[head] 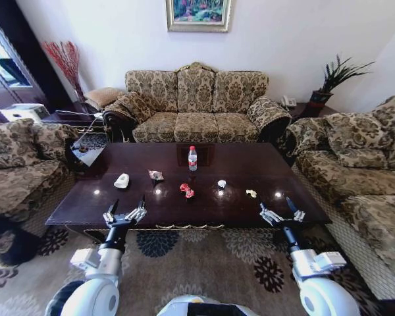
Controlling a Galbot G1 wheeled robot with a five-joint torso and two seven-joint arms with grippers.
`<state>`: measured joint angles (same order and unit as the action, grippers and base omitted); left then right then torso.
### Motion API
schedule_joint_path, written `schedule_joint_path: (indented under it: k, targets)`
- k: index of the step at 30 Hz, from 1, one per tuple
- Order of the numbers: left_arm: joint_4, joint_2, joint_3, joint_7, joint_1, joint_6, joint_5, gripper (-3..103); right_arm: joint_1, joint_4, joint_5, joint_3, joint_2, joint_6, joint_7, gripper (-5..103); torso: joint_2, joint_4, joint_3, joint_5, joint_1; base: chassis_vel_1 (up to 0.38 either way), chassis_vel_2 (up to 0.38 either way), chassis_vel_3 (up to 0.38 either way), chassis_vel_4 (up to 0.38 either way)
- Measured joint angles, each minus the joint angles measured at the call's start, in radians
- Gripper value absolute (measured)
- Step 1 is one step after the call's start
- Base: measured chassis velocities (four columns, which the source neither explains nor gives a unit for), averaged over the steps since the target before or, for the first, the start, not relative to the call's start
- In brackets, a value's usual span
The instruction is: Move to the front of the table and place the trash on the table into the trash bin.
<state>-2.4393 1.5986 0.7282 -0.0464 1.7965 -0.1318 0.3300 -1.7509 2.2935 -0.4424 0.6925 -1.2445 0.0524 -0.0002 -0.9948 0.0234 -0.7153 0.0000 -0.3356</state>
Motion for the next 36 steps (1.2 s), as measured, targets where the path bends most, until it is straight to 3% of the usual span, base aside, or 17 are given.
schedule_joint_path:
  k: [21,36]
  targets:
    - [-0.001,0.005,0.003,0.001,0.009,-0.001,0.003,100,-0.001,-0.036,0.013,-0.012,-0.002,0.046,-0.018,100,-0.001,-0.0003,0.001,0.0,0.001,0.181,-0.184,-0.193,0.189]
    - [0.042,0.01,0.025,0.013,0.013,0.0,0.004,100,-0.001,-0.086,0.036,-0.007,-0.009,0.066,-0.037,100,0.0,-0.0001,0.0,0.0002,0.0,-0.006,0.005,0.002,-0.004]
